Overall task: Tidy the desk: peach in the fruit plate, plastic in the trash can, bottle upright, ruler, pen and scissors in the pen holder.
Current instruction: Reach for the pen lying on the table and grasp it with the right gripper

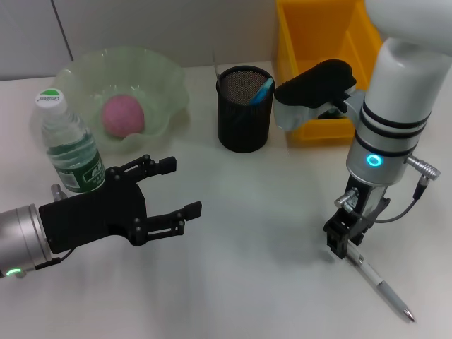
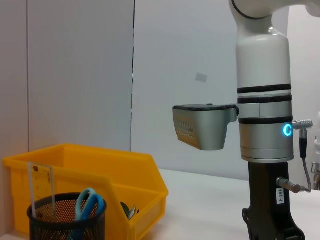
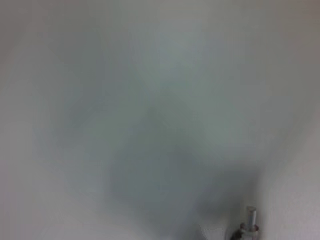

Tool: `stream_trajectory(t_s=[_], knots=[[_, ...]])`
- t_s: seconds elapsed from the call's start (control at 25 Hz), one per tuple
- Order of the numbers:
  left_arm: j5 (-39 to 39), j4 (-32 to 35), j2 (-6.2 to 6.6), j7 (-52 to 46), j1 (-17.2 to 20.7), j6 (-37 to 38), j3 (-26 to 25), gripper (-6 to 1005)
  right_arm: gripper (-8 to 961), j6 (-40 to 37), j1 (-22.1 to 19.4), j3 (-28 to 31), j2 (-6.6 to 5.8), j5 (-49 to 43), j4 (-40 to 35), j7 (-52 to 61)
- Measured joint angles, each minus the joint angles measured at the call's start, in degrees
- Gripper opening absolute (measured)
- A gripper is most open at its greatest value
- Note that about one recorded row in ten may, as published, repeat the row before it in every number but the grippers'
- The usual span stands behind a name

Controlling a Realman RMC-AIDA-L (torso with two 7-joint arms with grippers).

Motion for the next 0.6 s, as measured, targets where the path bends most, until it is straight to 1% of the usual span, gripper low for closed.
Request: stream_trajectory(t_s=[0.08,0.28,0.6], knots=[[0.0,0.0,0.00,0.0,0.0,0.0,0.0,861,398,0.2,0.0,-0.2,0.00,0.0,0.2,0.0],[0.0,0.0,0.00,0.0,0.0,0.0,0.0,861,328,0.3,0.0,-0.3,-0.01,0.1,0.2,0.0],[0.0,0.0,0.00,0.0,0.0,0.1,0.0,861,325,0.6,-0.1,-0.8,0.00,0.1,0.2,0.3]])
